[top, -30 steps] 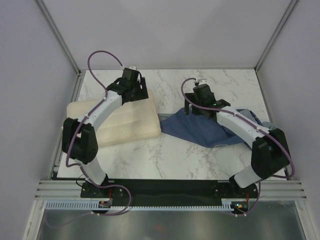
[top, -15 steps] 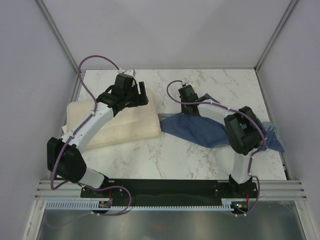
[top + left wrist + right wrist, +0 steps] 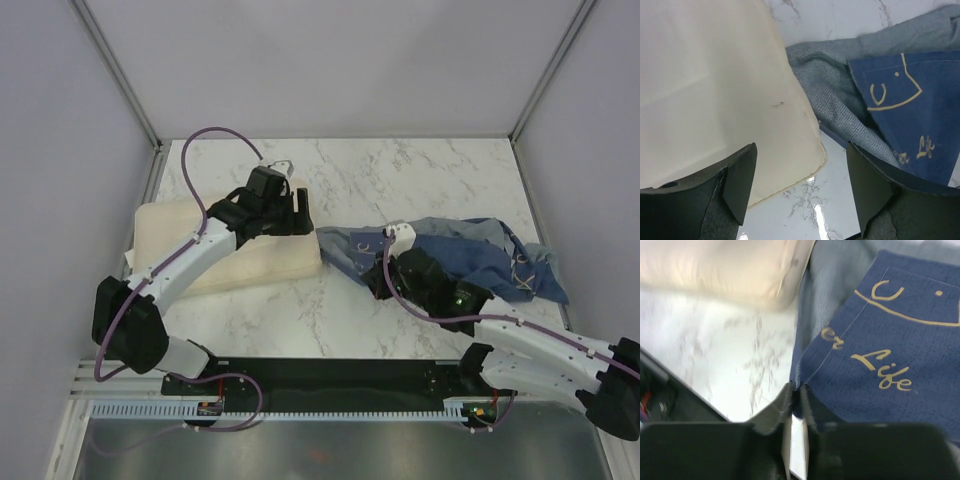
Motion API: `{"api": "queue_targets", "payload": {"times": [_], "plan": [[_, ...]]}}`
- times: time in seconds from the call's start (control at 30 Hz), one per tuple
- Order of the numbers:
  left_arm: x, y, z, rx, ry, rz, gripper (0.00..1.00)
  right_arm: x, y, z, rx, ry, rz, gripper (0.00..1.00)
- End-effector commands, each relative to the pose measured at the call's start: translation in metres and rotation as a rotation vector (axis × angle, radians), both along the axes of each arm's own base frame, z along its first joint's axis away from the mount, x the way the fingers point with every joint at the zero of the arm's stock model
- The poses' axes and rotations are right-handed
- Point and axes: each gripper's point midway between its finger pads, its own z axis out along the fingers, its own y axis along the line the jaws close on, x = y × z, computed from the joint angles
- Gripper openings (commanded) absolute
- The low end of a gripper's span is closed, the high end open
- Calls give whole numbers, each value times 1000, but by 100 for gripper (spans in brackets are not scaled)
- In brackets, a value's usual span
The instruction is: Put the pillow into the pillowcase
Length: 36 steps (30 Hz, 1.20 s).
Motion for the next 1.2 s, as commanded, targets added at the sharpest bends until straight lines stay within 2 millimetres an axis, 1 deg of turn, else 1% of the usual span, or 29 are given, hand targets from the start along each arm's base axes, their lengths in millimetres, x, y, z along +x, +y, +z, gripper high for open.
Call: {"api": "queue_targets", "payload": {"times": [0.0, 0.03, 0.07, 0.1, 0.13, 0.17, 0.2, 0.23, 0.3, 0.33, 0.4, 0.43, 0.47, 0.5, 0.57, 0.6, 0.63, 0.67, 0.7, 0.73, 0.77, 0.8, 0.83, 0.9, 0.93, 1.0, 1.07, 1.1, 1.17], "plan": [[-13, -33, -4, -12, 9, -123, 80, -49, -8, -31, -20, 130, 22, 24], [-16, -41, -7, -8, 15, -145, 80, -59, -8, -18, 18, 114, 32, 38], [-16, -48, -4, -17, 14, -159, 80, -63, -16, -17, 2, 111, 20, 54], [-17, -54, -11, -14, 34, -173, 80, -62, -20, -10, 11, 90, 6, 80], [-20, -60, -12, -15, 39, -188, 80, -53, -29, 9, 32, 32, -53, 86], [-18, -66, -13, -21, 45, -196, 79, -44, -42, 11, -17, -4, -112, 90], [-19, -69, -14, -19, 48, -202, 79, -44, -43, 17, -23, -12, -107, 91], [-19, -74, -11, -23, 42, -209, 79, -30, -47, 29, -64, -51, -166, 92], [-19, -76, -13, -15, 42, -210, 79, -19, -48, 31, -171, -78, -180, 93], [-19, -76, -15, -10, 44, -208, 79, -7, -39, 28, -238, -70, -187, 93], [-17, -72, -17, 9, 36, -198, 79, 8, -32, 26, -336, -93, -176, 93], [-18, -69, -20, 20, 38, -195, 79, 21, -22, 19, -391, -85, -174, 94], [-16, -66, -21, 37, 30, -186, 80, 31, -19, 18, -414, -91, -187, 94], [-16, -64, -22, 44, 27, -179, 80, 45, -19, 5, -470, -68, -197, 93], [-13, -53, -25, 71, 18, -125, 81, 63, -10, 8, -453, -62, -210, 91], [-12, -48, -27, 82, 18, -100, 81, 74, -13, -3, -469, -34, -226, 89], [-11, -38, -33, 97, 26, -67, 82, 81, -12, -4, -460, -27, -234, 88], [-8, -29, -31, 95, 19, -18, 83, 87, -7, -7, -432, -18, -230, 86], [-7, -21, -33, 94, 26, 12, 84, 93, -6, -18, -436, 2, -231, 84], [-4, -6, -40, 94, 39, 60, 83, 101, -9, -22, -426, 16, -247, 83], [-2, 2, -37, 69, 36, 101, 83, 107, -6, -25, -414, 21, -248, 82], [0, 9, -37, 51, 31, 122, 83, 111, -5, -39, -436, 43, -244, 81], [5, 22, -44, 24, 26, 165, 83, 117, -2, -38, -434, 42, -248, 80], [6, 32, -34, -44, -4, 190, 83, 127, 9, -49, -448, 59, -236, 80], [0, 35, -40, -54, 0, 192, 83, 129, 12, -53, -452, 65, -229, 80], [1, 32, -27, -103, -51, 188, 83, 138, 21, -66, -469, 82, -221, 80], [0, 31, -26, -114, -54, 180, 83, 142, 26, -75, -481, 95, -218, 80], [-1, 31, -26, -113, -52, 178, 83, 143, 25, -88, -504, 116, -218, 80], [0, 30, -25, -112, -54, 173, 83, 146, 25, -96, -509, 132, -229, 79]]}}
